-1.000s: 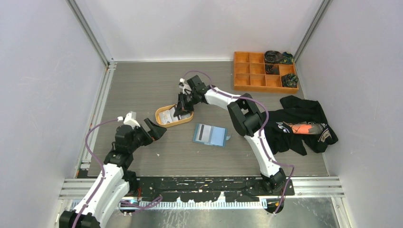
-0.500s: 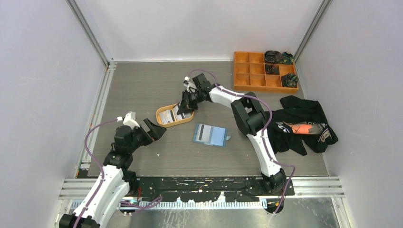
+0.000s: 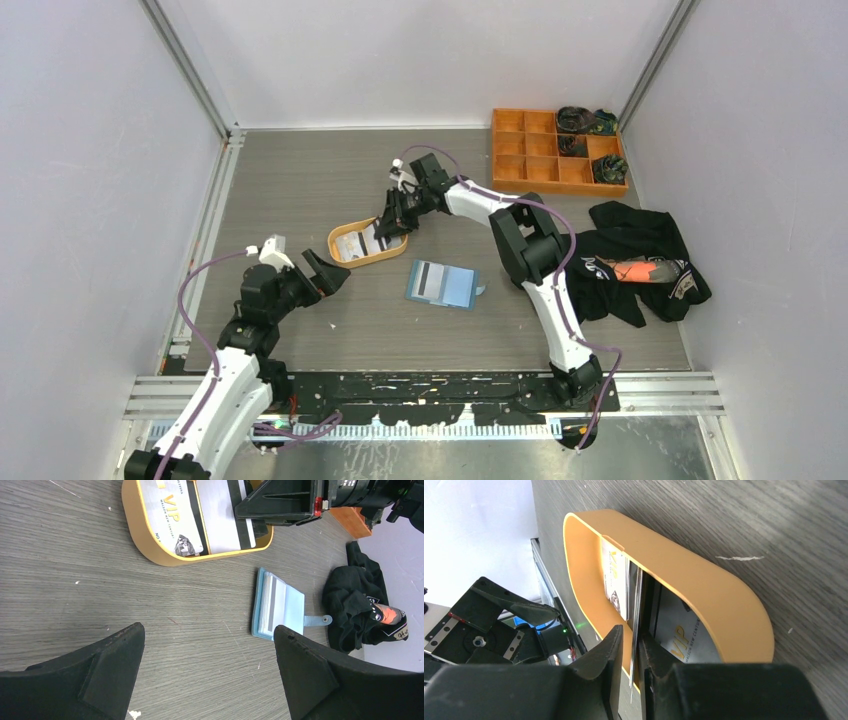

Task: Put the credit cards into the card holder
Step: Pick up the credit card from the storage box.

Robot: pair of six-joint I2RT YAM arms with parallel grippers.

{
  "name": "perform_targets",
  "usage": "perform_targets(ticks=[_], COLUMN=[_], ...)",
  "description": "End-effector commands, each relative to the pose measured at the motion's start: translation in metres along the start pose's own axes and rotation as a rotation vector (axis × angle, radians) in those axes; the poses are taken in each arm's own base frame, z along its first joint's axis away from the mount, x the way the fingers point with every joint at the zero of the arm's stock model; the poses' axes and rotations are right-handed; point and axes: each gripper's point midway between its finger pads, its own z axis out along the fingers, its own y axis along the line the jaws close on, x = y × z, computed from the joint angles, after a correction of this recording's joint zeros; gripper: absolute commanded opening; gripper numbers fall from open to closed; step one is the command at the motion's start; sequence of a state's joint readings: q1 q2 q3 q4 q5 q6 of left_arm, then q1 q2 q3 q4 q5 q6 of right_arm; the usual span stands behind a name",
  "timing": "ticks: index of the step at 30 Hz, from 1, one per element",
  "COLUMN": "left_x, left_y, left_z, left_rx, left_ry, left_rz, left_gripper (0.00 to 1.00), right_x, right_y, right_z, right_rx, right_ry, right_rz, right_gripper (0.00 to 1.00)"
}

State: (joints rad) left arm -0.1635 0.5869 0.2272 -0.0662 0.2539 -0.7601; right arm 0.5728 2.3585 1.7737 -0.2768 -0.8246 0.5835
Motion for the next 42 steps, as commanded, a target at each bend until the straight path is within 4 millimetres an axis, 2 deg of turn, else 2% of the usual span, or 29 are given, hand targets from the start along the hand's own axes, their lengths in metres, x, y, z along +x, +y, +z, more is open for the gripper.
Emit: perform_targets(ticks=[1, 11, 18, 23, 33, 35, 38, 42], left_x=[-0.005, -0.006, -0.007, -0.008, -0.007, -0.01, -0.016, -0.026], left_y=[-0.007, -0.009, -0.016, -0.031, -0.05, -0.054, -0.065, -0.092], left_z=[-0.001, -0.003, -0.003, 0.0, 0.002, 0.0, -0.005, -0.017], left_rx=[0.027, 0.038, 0.073, 0.17, 0.296, 0.326, 0.402, 0.518], left_ry=[-0.018, -0.023, -0.028, -0.041, -0.041, -0.058, -0.098, -0.145], left_rz=[-0.001, -0.006, -0.022, -0.066, -0.172, -0.189, -0.193, -0.167], left_gripper=[1.0, 1.0, 1.0, 1.0, 1.0, 1.0, 1.0, 0.98], right_x=[-0.02, -0.023, -0.03, -0.033, -0.028, -0.025, -0.015, 0.018], right_y=[0.048, 0.039, 0.024, 0.029, 0.032, 0.037, 0.055, 0.09], right_z=[-0.03, -0.038, -0.052, -0.067, -0.08, -0.09, -0.114, -0.15], right_rx=[-0.076, -0.054, -0.001, -0.009, -0.019, -0.034, -0.093, -0.22], right_ry=[-0.071, -0.092, -0.132, -0.159, -0.161, -0.164, -0.17, -0.17], right_rz=[-0.082, -0.062, -0.049, -0.057, -0.066, -0.088, -0.158, -0.256], right_gripper=[0.22, 0.19, 0.01, 0.01, 0.01, 0.01, 0.01, 0.01])
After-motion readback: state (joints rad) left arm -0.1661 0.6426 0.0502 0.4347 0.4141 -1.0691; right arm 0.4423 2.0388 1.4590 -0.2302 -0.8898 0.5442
